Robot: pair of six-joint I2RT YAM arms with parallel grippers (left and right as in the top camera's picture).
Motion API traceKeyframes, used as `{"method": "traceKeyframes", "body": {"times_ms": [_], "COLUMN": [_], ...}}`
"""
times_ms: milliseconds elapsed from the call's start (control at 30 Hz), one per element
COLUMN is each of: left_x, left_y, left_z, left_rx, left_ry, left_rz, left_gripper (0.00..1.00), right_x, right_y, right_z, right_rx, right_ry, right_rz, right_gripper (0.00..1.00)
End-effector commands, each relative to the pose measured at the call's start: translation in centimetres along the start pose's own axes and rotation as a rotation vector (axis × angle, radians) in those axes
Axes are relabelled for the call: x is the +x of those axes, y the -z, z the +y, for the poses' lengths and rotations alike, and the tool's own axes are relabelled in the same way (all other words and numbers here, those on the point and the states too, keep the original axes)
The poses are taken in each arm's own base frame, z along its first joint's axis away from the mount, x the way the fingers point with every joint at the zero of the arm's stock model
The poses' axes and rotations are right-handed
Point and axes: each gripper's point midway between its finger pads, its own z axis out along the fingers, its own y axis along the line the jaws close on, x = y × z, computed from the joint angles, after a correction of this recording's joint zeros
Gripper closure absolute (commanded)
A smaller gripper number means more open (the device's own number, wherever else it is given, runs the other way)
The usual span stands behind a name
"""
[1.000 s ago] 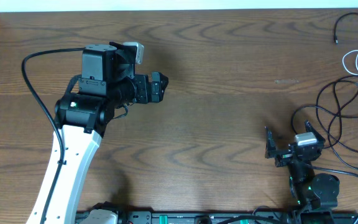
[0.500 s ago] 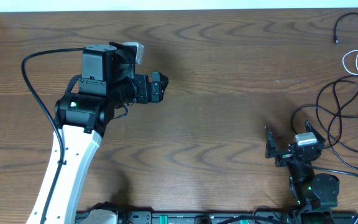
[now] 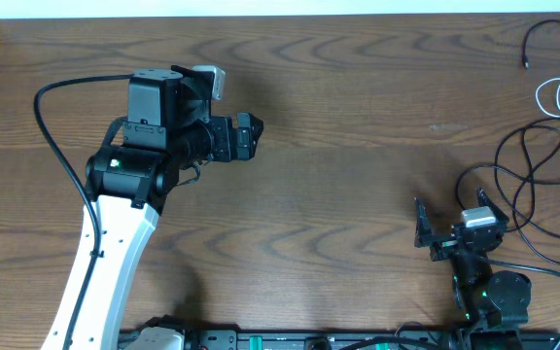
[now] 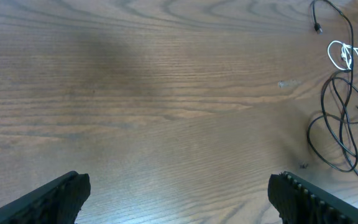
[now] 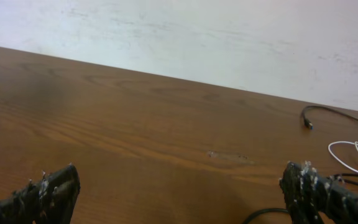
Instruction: Untangle cables
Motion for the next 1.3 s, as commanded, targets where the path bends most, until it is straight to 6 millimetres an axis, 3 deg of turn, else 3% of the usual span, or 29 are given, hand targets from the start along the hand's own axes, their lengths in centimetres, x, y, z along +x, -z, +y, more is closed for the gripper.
{"method": "traceKeyframes", "body": {"times_ms": [0,1267], "left_x": [-0.28,-0.29], "left_y": [0.14,0.6], "left_z": [0.02,-0.16], "left_rx": [-0.005,-0.003], "left_ry": [-0.012,-0.016], "left_rz": [-0.008,-0.02], "left_gripper": [0.03,0.03], "right_x": [0.06,0.06], "right_y": [0.04,0.04], "right_z": [-0.34,-0.34], "right_rx": [0.018,0.018], "right_ry": [0.003,0.003], "right_rz": [-0.001,-0.001], "right_gripper": [0.01,0.01]}}
